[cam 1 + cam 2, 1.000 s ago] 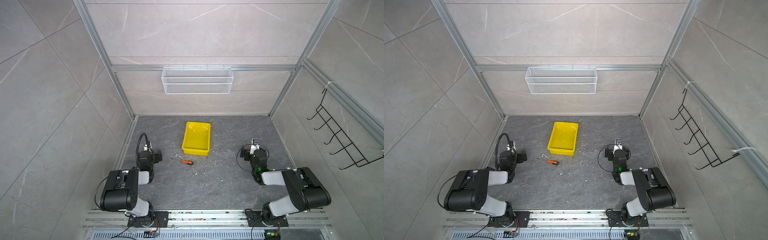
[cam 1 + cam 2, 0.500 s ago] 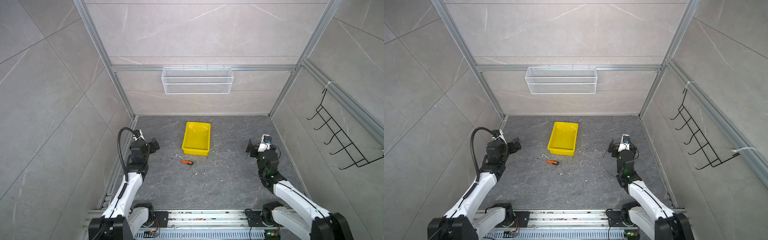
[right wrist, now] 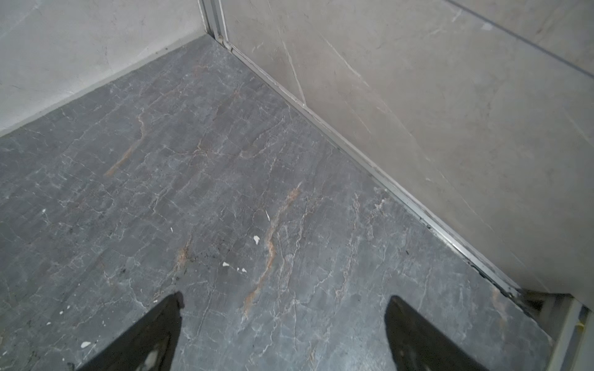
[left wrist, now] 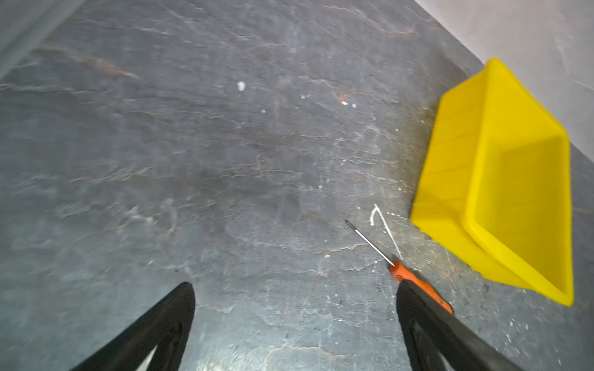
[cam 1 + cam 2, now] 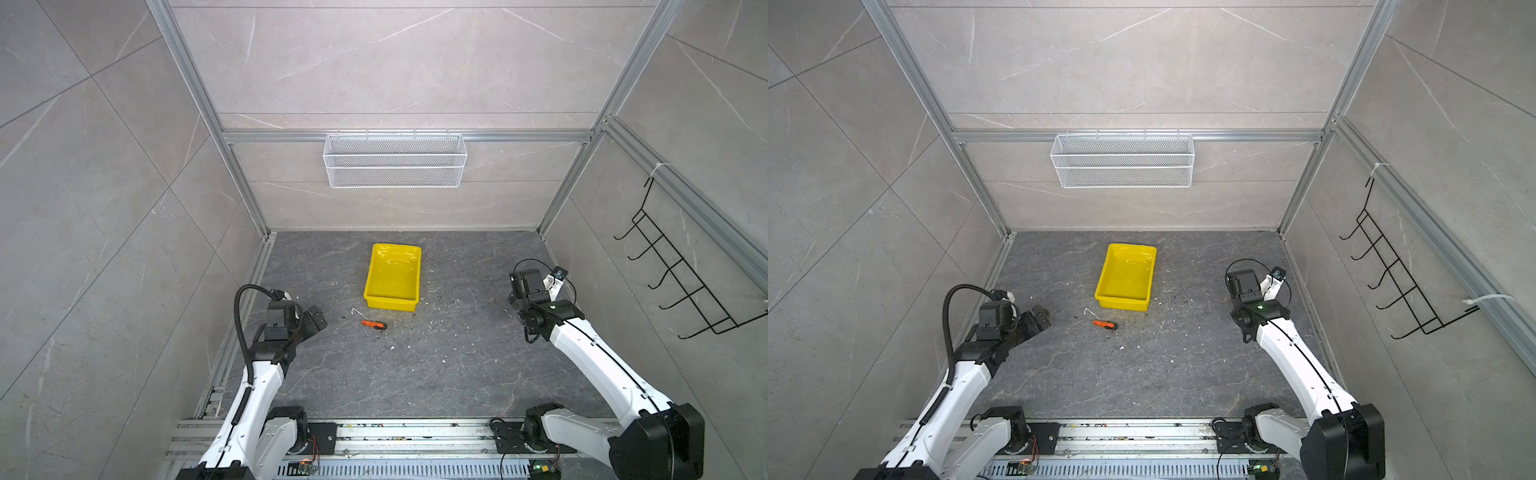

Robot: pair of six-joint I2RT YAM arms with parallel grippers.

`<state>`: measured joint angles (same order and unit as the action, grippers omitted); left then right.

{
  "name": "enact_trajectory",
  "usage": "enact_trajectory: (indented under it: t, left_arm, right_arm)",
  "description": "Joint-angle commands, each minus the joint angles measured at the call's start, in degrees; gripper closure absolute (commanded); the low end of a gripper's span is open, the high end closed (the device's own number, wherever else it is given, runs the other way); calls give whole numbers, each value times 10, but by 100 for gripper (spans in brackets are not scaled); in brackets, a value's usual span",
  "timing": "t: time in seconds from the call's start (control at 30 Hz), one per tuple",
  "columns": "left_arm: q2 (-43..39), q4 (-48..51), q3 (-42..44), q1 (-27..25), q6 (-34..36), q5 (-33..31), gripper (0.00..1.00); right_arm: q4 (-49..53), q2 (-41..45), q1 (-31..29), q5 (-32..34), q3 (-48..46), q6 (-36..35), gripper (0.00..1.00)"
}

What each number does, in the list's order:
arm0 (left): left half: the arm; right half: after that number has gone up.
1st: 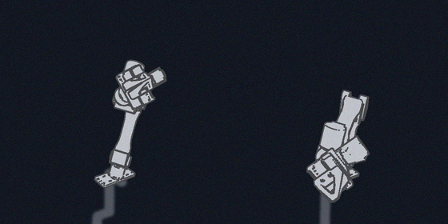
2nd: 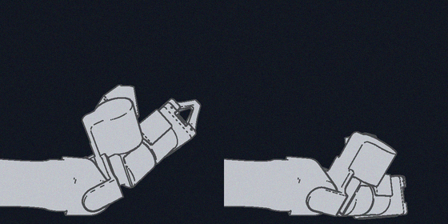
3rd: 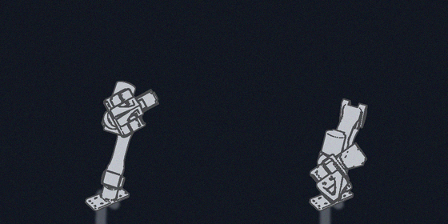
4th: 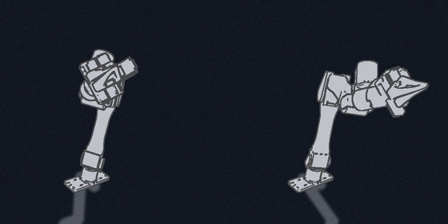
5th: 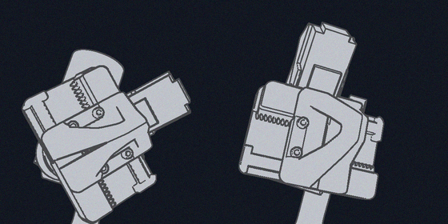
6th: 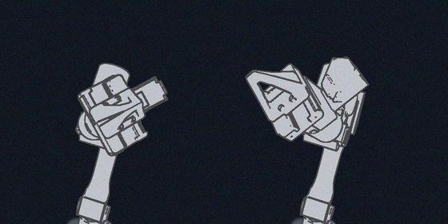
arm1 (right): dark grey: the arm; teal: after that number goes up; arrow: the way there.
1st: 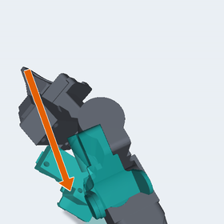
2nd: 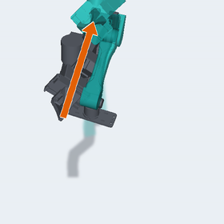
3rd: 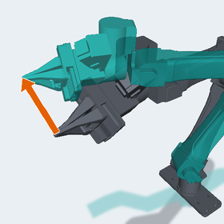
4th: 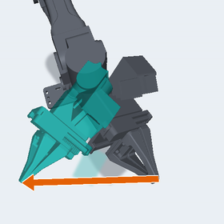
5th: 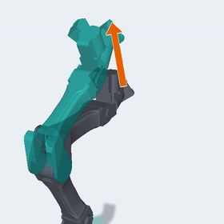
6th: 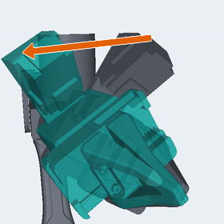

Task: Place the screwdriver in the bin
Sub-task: 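Raise both arms and reach the right gripper toward the orange screwdriver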

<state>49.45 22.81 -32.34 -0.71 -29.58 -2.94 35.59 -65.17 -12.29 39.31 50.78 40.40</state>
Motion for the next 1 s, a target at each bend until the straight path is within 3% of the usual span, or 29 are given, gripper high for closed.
enact_trajectory:
  t: [0.0,0.1,0.27,0.43,0.57,0.73,0.8,0.87,0.9,0.97]
  left_arm:
    - [-9,39,9,1,-37,-67,0]
    - [8,36,22,1,-75,-100,0]
    - [31,46,14,2,-92,-117,0]
    - [15,52,21,2,-104,-125,0]
    - [-10,61,28,2,-112,-140,0]
    - [-42,64,42,2,-122,-143,0]
    - [-52,57,46,2,-118,-134,0]
    - [-60,49,52,2,-117,-127,0]
    - [-64,47,54,2,-117,-125,0]
    - [-71,44,58,2,-114,-122,0]
  right_arm:
    - [-87,41,-2,-80,-33,-51,1]
    - [-168,37,-1,-168,-46,-84,1]
    - [-176,-19,-3,-219,6,-83,1]
    - [-318,-18,-28,-366,-32,-78,1]
    - [-311,-37,-82,-318,-5,-83,1]
    - [-253,-76,-91,-256,75,-145,1]
    - [-215,-91,-91,-246,104,-128,1]
    - [-158,-104,-92,-300,140,-110,1]
    - [-182,-105,-105,-341,135,-125,1]
    - [-220,-104,-152,-339,119,-145,1]
